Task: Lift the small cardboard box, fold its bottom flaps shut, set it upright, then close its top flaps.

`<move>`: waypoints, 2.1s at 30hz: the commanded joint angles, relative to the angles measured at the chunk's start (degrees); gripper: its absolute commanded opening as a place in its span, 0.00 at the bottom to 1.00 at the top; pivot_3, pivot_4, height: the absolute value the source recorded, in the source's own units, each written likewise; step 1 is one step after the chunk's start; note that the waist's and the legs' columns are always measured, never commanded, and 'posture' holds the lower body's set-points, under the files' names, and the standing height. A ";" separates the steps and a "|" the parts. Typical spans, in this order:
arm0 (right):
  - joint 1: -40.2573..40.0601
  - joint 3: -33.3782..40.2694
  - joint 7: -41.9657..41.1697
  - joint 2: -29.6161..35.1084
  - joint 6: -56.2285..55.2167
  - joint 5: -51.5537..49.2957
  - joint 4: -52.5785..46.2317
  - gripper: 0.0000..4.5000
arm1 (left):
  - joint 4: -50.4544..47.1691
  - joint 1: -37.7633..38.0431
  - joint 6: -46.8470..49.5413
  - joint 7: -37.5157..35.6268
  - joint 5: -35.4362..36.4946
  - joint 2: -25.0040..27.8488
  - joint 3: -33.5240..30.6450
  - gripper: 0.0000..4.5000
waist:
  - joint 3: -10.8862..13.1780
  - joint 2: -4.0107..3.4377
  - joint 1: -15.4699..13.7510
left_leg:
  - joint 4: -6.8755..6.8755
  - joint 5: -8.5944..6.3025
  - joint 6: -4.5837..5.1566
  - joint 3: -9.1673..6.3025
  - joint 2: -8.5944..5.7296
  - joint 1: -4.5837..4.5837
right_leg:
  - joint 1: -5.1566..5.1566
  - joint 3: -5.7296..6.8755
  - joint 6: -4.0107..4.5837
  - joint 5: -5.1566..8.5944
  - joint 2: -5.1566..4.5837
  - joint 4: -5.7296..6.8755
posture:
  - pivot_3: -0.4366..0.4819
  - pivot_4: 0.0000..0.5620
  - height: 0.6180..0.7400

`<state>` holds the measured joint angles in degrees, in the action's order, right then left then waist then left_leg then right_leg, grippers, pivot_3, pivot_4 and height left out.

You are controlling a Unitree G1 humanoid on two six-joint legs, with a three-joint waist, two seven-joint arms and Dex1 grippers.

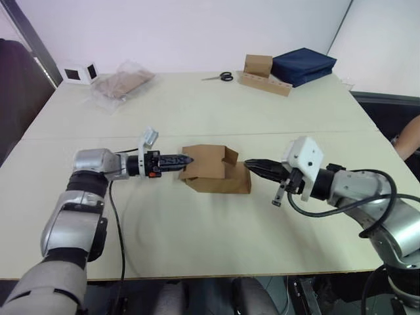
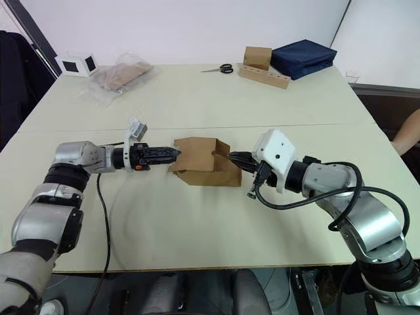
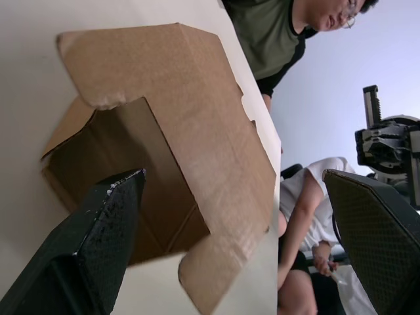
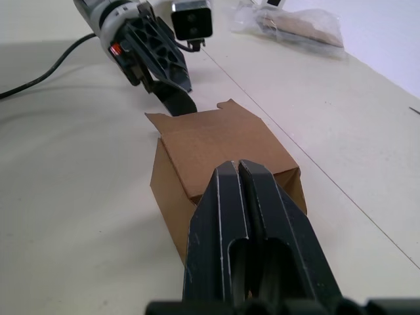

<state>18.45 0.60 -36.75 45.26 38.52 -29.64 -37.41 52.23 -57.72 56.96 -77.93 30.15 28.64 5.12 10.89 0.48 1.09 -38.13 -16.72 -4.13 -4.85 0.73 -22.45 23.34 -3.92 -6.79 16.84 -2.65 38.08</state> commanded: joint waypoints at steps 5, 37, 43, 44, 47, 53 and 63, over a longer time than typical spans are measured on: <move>-0.71 3.17 2.04 0.29 1.69 -0.40 -4.68 0.00 | 7.33 -5.34 -5.41 -2.20 -4.51 -4.71 -1.25 0.99 | 0.00 0.00 0.02 | 0.00 0.00 0.00 0.00 0.00 0.00 | 0.00 0.00 0.00 0.00 0.01 0.00 | 0.48 0.27 1.00; -1.71 7.77 6.12 -1.32 4.82 -2.48 -5.87 0.00 | -12.43 -1.90 -2.90 -7.35 -2.20 -4.51 -10.46 0.02 | 0.00 0.00 0.15 | 0.01 0.00 0.00 -0.02 0.01 0.00 | 0.01 -0.02 0.00 0.00 -0.01 0.02 | 0.48 0.27 1.00; 4.91 12.41 10.43 -7.79 2.33 -4.30 1.86 0.00 | -39.43 10.20 -1.50 -0.09 4.78 -4.41 -13.69 0.02 | -0.01 -0.01 0.07 | 0.00 0.04 -0.07 -0.01 0.05 0.02 | 0.01 -0.06 0.00 -0.01 -0.01 0.08 | 0.48 0.27 1.00; 6.32 12.68 11.18 -9.03 2.21 -4.68 3.13 0.00 | -41.76 11.45 -1.70 0.62 5.35 -4.22 -13.63 0.02 | -0.01 -0.01 0.06 | 0.00 0.05 -0.09 -0.02 0.06 0.03 | 0.01 -0.05 0.00 -0.01 0.00 0.12 | 0.48 0.27 1.00; 10.35 11.68 11.68 -11.78 1.34 -4.58 7.08 0.00 | -46.81 13.74 -1.12 3.13 7.86 -3.94 -14.20 0.02 | -0.01 -0.02 0.00 | 0.00 0.05 -0.09 -0.02 0.05 0.04 | 0.01 -0.05 0.00 -0.01 -0.01 0.12 | 0.48 0.27 1.00; 12.80 4.96 8.04 -14.62 -0.91 -3.37 10.54 0.00 | -49.32 14.97 -2.08 6.46 10.45 -3.43 -14.19 0.02 | -0.01 -0.02 0.07 | 0.01 0.05 -0.09 0.00 0.03 0.03 | 0.00 -0.04 0.00 -0.01 -0.02 0.08 | 0.48 0.27 1.00; 13.72 -3.08 4.89 -18.50 -3.95 -0.61 11.41 0.00 | -50.29 15.62 -2.05 8.86 13.73 -3.18 -13.66 0.02 | -0.01 -0.02 0.19 | 0.01 0.05 -0.09 -0.01 0.03 0.03 | 0.02 -0.04 0.00 -0.01 -0.01 0.09 | 0.48 0.27 1.00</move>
<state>30.40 -2.36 -31.52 27.44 36.22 -30.56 -25.06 4.22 -42.41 55.59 -69.29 42.03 24.86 -7.89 10.88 0.46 1.28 -38.12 -16.67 -4.22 -4.86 0.76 -22.42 23.36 -3.96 -6.79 16.83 -2.65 38.17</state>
